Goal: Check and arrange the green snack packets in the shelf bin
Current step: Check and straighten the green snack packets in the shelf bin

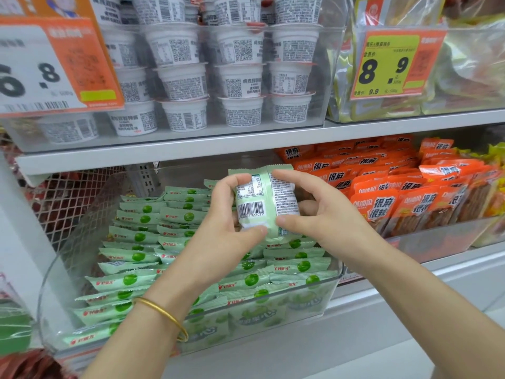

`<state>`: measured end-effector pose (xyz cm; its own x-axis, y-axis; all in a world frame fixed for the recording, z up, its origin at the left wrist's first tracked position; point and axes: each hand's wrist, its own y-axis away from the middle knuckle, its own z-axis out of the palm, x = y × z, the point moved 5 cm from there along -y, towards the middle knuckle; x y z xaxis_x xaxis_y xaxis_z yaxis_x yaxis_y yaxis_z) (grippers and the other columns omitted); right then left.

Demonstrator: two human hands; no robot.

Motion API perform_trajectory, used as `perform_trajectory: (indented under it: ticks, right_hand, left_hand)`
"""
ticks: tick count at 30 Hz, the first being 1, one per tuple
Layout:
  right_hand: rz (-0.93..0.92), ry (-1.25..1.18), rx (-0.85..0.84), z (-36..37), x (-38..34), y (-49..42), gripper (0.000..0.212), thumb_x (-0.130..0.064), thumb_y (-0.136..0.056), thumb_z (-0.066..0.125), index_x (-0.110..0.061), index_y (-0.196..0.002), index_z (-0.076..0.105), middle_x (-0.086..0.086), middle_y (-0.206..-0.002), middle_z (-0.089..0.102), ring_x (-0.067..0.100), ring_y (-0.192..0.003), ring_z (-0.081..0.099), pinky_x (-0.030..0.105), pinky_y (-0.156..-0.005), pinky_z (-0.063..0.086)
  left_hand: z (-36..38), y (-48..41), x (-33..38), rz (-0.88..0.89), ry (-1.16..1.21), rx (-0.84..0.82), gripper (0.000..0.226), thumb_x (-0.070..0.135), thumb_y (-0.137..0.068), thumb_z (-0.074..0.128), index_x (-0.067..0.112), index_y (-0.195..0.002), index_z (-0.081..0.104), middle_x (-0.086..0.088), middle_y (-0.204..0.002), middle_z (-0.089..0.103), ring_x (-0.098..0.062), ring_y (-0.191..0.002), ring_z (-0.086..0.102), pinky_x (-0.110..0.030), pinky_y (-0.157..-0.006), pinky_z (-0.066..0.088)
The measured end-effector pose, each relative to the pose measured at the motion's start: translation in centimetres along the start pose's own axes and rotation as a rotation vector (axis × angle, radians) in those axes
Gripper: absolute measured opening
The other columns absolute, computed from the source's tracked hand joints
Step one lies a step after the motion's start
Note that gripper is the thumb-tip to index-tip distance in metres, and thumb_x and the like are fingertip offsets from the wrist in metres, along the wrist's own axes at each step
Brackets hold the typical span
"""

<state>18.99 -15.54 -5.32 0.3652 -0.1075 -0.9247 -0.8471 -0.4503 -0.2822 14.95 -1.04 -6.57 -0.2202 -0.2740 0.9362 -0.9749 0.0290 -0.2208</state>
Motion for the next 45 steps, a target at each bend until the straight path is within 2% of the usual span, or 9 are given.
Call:
perform_trajectory:
  ticks: [10, 17, 22, 24, 28, 35, 40, 43, 45]
  right_hand:
    - [0.012, -0.003, -0.027, 0.0, 0.2, 0.1, 0.068, 0.009, -0.082, 0.061, -0.036, -0.131, 0.049, -0.001, -0.132, 0.05, 0.017, -0.089, 0.067, 0.029, -0.076, 0.057]
    - [0.01, -0.03, -0.023, 0.0, 0.2, -0.1, 0.071, 0.016, -0.081, 0.056, -0.035, -0.131, 0.049, -0.002, -0.134, 0.049, 0.02, -0.091, 0.066, 0.042, -0.082, 0.055]
    - [0.014, -0.062, -0.015, -0.1, 0.3, -0.1, 0.074, 0.022, -0.079, 0.051, -0.031, -0.13, 0.05, -0.001, -0.13, 0.052, 0.018, -0.083, 0.066, 0.041, -0.075, 0.053]
    - [0.013, -0.063, -0.003, -0.2, 0.4, 0.0, 0.074, 0.022, -0.078, 0.052, -0.03, -0.13, 0.05, 0.001, -0.128, 0.054, 0.022, -0.083, 0.065, 0.046, -0.074, 0.052]
    - [-0.006, -0.059, 0.016, -0.5, 0.1, 0.1, 0.071, 0.022, -0.078, 0.054, -0.026, -0.13, 0.051, 0.001, -0.127, 0.051, 0.009, -0.074, 0.063, 0.029, -0.065, 0.052]
    - [-0.055, -0.049, -0.018, -0.3, -0.3, 0.4, 0.062, 0.015, -0.079, 0.06, -0.033, -0.118, 0.054, -0.006, -0.116, 0.052, 0.005, -0.074, 0.061, 0.023, -0.065, 0.05]
    - [-0.053, -0.046, -0.098, 0.6, -0.1, 0.6, 0.053, 0.007, -0.081, 0.061, -0.04, -0.104, 0.051, -0.003, -0.124, 0.048, 0.016, -0.088, 0.061, 0.028, -0.068, 0.052]
    - [-0.059, -0.076, -0.1, 0.9, -0.3, 0.6, 0.044, 0.012, -0.084, 0.052, -0.028, -0.1, 0.042, 0.0, -0.128, 0.045, 0.02, -0.097, 0.062, 0.038, -0.073, 0.058]
    - [-0.054, -0.105, -0.095, 0.9, -0.3, 0.6, 0.04, 0.015, -0.085, 0.047, -0.021, -0.098, 0.037, -0.003, -0.131, 0.045, 0.021, -0.099, 0.062, 0.045, -0.077, 0.058]
  left_hand:
    - [0.0, -0.1, 0.1, -0.004, 0.03, -0.033, 0.067, -0.007, -0.087, 0.056, 0.038, -0.129, 0.028, 0.031, -0.107, 0.059, -0.005, -0.098, 0.064, -0.04, -0.092, 0.052]
    - [-0.1, -0.4, -0.3, -0.034, 0.018, -0.047, 0.071, -0.006, -0.087, 0.054, 0.045, -0.128, 0.027, 0.034, -0.103, 0.06, -0.034, -0.11, 0.056, -0.059, -0.094, 0.044]
    - [0.1, -0.7, -0.7, -0.016, 0.032, -0.029, 0.069, -0.003, -0.083, 0.055, 0.049, -0.123, 0.031, 0.03, -0.102, 0.061, -0.045, -0.103, 0.057, -0.055, -0.08, 0.048]
    - [0.1, -0.8, -0.8, -0.001, 0.009, -0.015, 0.068, -0.001, -0.085, 0.056, 0.05, -0.122, 0.032, 0.018, -0.111, 0.062, -0.038, -0.094, 0.061, -0.041, -0.071, 0.047]
    - [0.1, -0.5, -0.6, 0.073, -0.157, 0.057, 0.062, 0.008, -0.085, 0.061, 0.05, -0.124, 0.038, 0.01, -0.129, 0.038, -0.003, -0.108, 0.055, -0.024, -0.092, 0.049]
    - [0.0, -0.5, 0.1, 0.118, -0.367, 0.162, 0.064, 0.009, -0.086, 0.061, 0.037, -0.139, 0.04, 0.016, -0.102, 0.031, 0.002, -0.08, 0.048, -0.011, -0.079, 0.043]
    - [0.8, -0.4, 0.5, 0.087, -0.235, 0.074, 0.056, 0.02, -0.091, 0.053, 0.035, -0.142, 0.037, 0.017, -0.108, 0.035, 0.006, -0.087, 0.046, 0.001, -0.075, 0.034]
    - [0.7, -0.3, 0.7, 0.102, -0.216, 0.072, 0.067, 0.052, -0.078, 0.062, 0.04, -0.139, 0.036, 0.024, -0.117, 0.037, 0.011, -0.099, 0.044, -0.002, -0.083, 0.036]
    - [0.5, -0.3, 0.8, 0.132, -0.28, 0.084, 0.071, 0.051, -0.072, 0.065, 0.043, -0.137, 0.036, 0.027, -0.122, 0.038, 0.012, -0.107, 0.043, -0.003, -0.088, 0.036]
